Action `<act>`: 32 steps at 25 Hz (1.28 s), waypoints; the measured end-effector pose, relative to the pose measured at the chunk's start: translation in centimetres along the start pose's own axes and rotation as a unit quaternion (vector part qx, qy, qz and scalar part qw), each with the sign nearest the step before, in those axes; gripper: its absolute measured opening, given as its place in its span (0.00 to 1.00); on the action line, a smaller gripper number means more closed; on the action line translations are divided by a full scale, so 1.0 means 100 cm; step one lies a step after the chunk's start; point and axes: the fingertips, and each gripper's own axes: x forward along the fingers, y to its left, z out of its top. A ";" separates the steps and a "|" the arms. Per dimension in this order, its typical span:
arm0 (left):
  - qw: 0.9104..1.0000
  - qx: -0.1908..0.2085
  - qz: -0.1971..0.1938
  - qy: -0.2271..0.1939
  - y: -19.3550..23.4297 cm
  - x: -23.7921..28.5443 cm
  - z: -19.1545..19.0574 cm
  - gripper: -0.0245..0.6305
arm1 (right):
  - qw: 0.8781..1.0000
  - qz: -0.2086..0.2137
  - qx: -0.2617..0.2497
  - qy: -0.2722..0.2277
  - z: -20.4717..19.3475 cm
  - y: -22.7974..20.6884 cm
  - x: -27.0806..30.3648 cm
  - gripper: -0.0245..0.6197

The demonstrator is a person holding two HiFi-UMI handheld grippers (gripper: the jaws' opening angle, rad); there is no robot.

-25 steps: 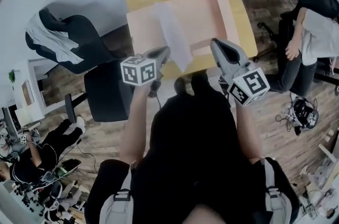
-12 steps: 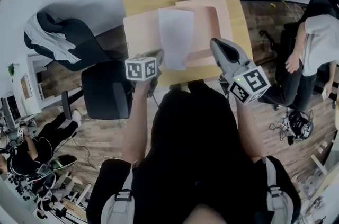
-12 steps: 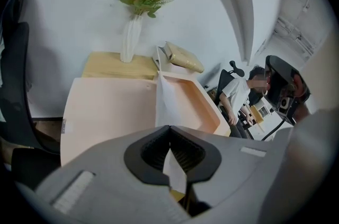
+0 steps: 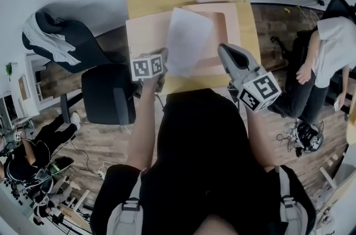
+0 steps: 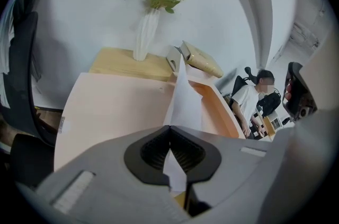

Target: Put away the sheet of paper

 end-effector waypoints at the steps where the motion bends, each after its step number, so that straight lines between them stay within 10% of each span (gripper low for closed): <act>1: 1.000 -0.006 0.002 0.000 0.003 0.002 0.001 0.05 | 1.000 0.001 0.001 0.001 0.000 0.000 0.001 0.04; 20: 0.984 -0.166 0.051 -0.041 0.051 0.027 -0.008 0.05 | 1.000 -0.005 0.003 0.011 -0.002 -0.015 -0.001 0.04; 32: 0.954 -0.271 0.077 -0.107 0.075 0.021 -0.003 0.05 | 1.000 -0.020 0.012 0.009 -0.006 -0.024 -0.012 0.04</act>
